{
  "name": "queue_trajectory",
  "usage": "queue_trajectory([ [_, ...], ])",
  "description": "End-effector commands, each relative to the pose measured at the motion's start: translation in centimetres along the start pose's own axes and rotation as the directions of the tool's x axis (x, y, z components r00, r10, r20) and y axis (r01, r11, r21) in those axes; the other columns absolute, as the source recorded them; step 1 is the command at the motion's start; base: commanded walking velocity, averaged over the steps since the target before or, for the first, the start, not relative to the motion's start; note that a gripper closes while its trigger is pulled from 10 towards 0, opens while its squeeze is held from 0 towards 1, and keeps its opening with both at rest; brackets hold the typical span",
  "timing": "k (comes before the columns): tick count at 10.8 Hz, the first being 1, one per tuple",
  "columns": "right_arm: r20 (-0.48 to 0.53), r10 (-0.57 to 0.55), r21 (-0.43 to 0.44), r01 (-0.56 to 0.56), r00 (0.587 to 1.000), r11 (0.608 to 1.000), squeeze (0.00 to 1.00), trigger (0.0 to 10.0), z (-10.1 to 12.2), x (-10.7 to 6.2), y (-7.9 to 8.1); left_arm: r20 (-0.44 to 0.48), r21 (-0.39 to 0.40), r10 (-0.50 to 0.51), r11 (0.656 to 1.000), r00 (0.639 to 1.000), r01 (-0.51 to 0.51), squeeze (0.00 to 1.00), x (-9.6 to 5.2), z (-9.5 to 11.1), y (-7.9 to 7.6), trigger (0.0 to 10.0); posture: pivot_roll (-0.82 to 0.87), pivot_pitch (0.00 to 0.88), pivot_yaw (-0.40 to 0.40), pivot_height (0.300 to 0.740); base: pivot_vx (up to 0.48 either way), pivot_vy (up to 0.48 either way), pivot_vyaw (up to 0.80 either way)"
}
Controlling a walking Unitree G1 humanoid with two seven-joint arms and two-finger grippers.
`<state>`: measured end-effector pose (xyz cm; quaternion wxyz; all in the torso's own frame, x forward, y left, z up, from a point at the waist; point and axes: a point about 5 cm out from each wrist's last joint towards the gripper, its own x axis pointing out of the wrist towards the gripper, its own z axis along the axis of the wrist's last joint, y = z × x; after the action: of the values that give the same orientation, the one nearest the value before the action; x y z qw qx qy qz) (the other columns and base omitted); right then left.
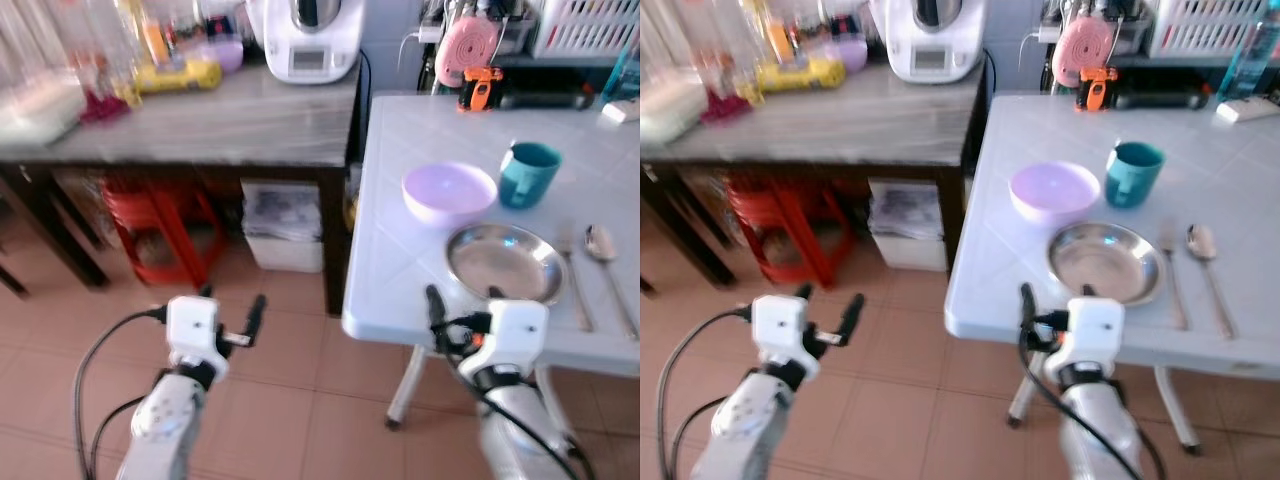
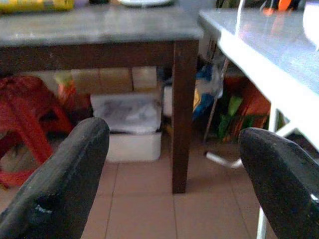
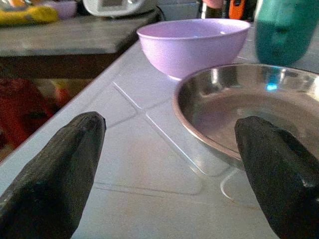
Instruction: Setting the table
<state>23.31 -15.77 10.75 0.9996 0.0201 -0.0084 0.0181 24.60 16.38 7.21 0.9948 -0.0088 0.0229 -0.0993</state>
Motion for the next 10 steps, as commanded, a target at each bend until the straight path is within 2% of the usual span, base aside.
queue_trajectory([
  [1,0.039,0.005,-0.033,-0.004,0.999,0.999,0.00,10.0,0.82,0.12,0.01,0.007,0.011,0.001,1.000,1.000,-0.001,0.00,0.07,0.24,0.20,10.0,-0.10,0.051,0.095,0.740,0.000,-0.341,0.00],
  [3,0.073,-0.005,-0.053,0.009,0.997,0.999,0.00,10.0,1.73,0.20,-0.11,0.008,0.013,0.005,1.000,1.000,-0.005,0.00,0.07,0.24,0.25,10.0,-0.10,0.052,0.093,0.740,0.000,-0.337,0.00],
  [6,0.070,-0.023,-0.069,0.028,0.997,0.997,0.00,10.0,1.62,-0.06,-0.52,0.014,0.017,0.007,1.000,1.000,-0.007,0.00,0.36,0.42,0.44,10.0,-0.10,0.051,0.090,0.740,0.000,-0.322,0.00],
  [10,0.069,-0.039,-0.074,0.044,0.997,0.996,0.00,10.0,1.71,-0.03,-0.79,0.013,0.025,-0.011,1.000,1.000,0.010,0.00,0.46,0.42,0.23,10.0,-0.11,0.059,0.093,0.740,0.000,0.000,0.00],
])
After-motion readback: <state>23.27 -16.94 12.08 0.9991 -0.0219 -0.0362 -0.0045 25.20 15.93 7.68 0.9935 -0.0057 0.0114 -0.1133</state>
